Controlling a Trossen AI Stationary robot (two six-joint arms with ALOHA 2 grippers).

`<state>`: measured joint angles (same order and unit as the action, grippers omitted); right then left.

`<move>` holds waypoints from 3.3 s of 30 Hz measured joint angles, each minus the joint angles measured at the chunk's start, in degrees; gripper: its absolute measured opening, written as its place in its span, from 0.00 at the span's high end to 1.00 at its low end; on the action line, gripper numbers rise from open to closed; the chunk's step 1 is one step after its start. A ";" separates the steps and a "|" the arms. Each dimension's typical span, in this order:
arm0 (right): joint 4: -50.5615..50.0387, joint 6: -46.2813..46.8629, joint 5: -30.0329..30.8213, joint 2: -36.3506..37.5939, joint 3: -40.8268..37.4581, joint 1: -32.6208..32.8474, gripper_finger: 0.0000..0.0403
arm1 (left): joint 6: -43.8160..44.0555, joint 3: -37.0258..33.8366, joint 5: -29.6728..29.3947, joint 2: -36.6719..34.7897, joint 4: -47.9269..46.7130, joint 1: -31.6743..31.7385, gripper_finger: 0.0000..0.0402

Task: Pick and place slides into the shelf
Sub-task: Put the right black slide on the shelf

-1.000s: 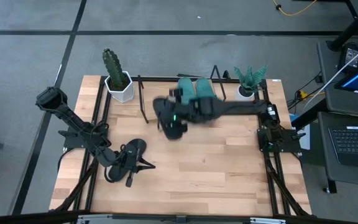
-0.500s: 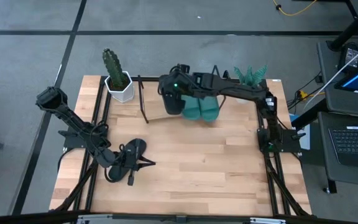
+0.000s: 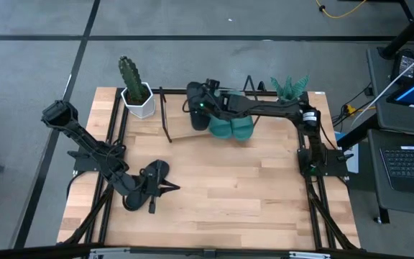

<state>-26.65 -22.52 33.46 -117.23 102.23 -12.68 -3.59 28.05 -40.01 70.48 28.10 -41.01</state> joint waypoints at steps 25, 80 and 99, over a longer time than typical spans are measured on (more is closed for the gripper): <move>8.78 3.91 3.44 -1.23 -7.03 0.10 0.98 | -2.78 0.00 0.70 0.00 -0.68 3.87 1.00; 7.22 0.83 -0.34 -4.54 -7.03 -0.30 0.98 | -3.08 0.00 0.70 0.00 -3.17 3.69 1.00; 4.81 -2.03 1.57 -4.59 -6.99 -0.45 0.98 | -3.06 0.00 0.70 0.00 -3.15 3.71 1.00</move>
<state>-21.84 -24.55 35.03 -121.82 95.24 -13.13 -6.66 28.05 -39.31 70.48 24.95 -37.30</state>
